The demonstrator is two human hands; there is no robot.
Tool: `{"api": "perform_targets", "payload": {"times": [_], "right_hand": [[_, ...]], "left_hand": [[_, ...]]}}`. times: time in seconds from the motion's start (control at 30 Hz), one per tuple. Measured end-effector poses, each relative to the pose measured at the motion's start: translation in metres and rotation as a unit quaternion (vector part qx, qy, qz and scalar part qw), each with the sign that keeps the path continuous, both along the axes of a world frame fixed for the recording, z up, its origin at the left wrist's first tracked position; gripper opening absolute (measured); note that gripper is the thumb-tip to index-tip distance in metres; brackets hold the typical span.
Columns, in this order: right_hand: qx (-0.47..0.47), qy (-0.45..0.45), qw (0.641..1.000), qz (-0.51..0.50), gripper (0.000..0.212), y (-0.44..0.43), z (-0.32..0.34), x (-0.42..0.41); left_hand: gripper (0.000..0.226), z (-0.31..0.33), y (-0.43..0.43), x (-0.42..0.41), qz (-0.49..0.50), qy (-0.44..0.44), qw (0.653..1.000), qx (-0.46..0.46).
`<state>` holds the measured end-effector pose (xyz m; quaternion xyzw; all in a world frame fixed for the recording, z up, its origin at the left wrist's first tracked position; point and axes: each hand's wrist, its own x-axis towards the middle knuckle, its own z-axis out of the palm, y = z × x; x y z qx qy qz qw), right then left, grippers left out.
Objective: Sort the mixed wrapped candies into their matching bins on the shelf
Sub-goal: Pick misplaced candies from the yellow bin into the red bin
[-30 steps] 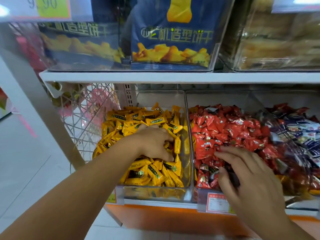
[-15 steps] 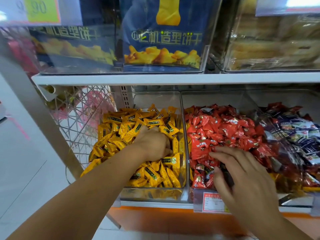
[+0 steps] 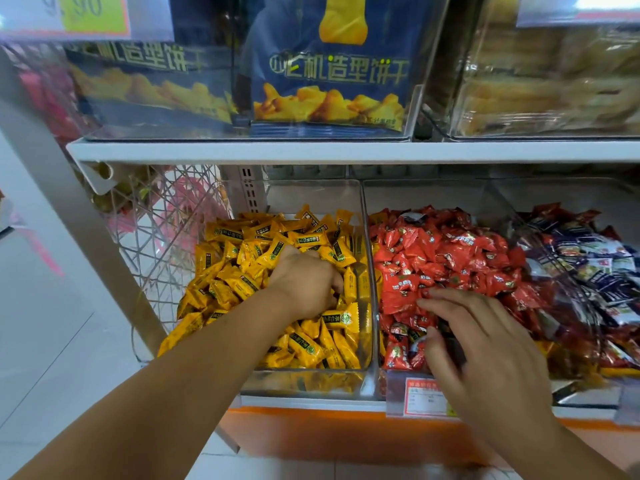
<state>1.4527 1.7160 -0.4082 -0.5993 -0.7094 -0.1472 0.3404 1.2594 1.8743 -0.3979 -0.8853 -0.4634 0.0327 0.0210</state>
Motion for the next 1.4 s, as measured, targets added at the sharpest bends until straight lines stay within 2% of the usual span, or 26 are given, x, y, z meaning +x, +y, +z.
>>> {"api": "perform_targets", "payload": {"times": [0.1,0.2,0.37,0.47,0.53,0.6,0.7,0.8,0.9,0.97,1.0,1.1,1.2,1.27,1.33,1.4], "right_hand": [[0.007,0.004,1.0,0.003,0.032,0.0,-0.001,0.0],[0.009,0.007,1.0,0.003,0.032,0.001,-0.001,-0.001],[0.007,0.014,1.0,0.001,0.03,0.0,-0.001,-0.001],[0.005,0.009,1.0,-0.005,0.029,0.0,-0.001,-0.001],[0.004,0.01,1.0,-0.004,0.029,-0.001,-0.001,-0.001],[0.003,0.014,1.0,0.001,0.029,0.0,0.0,-0.001],[-0.006,0.016,1.0,0.006,0.029,-0.001,0.0,0.0],[-0.03,0.02,0.999,0.016,0.03,-0.002,0.002,0.001],[-0.042,0.064,0.996,0.038,0.031,-0.003,0.007,0.005],[-0.035,0.103,0.992,0.059,0.032,-0.001,0.02,0.003],[-0.031,0.1,0.992,0.075,0.032,0.002,0.031,-0.002],[-0.083,0.04,0.983,0.158,0.031,0.027,0.07,-0.035],[-0.24,-0.071,0.941,0.229,0.034,0.085,0.091,-0.086],[-0.338,-0.133,0.902,0.231,0.041,0.133,0.087,-0.121],[-0.369,-0.131,0.891,0.232,0.047,0.17,0.077,-0.147],[-0.382,-0.145,0.886,0.221,0.053,0.192,0.06,-0.159]], "left_hand": [[0.019,0.004,0.001,-0.009,0.007,-0.088,0.996,-0.029],[0.006,0.02,0.0,-0.02,0.002,-0.188,0.978,-0.089],[0.007,0.059,-0.006,-0.028,0.022,-0.296,0.945,-0.141],[0.01,0.078,-0.016,-0.017,0.02,-0.359,0.928,-0.102],[0.007,0.085,-0.027,0.001,0.013,-0.42,0.904,-0.075],[0.023,0.087,-0.038,0.02,0.009,-0.454,0.886,-0.09],[0.055,0.082,-0.042,0.031,0.023,-0.422,0.903,-0.076],[0.057,0.09,-0.036,0.005,0.064,-0.371,0.926,-0.026],[0.059,0.086,-0.035,-0.043,0.095,-0.214,0.972,0.015],[0.075,0.073,-0.045,-0.074,0.115,-0.119,0.986,0.006],[0.085,0.063,-0.051,-0.087,0.119,-0.1,0.988,0.001],[0.101,0.031,-0.066,-0.113,0.138,-0.094,0.986,-0.002],[0.09,0.012,-0.07,-0.123,0.142,-0.14,0.98,0.004],[0.087,0.008,-0.07,-0.125,0.15,-0.181,0.972,-0.01],[0.088,0.009,-0.07,-0.124,0.159,-0.218,0.963,-0.02],[0.08,0.01,-0.072,-0.125,0.168,-0.247,0.954,-0.022]]}}
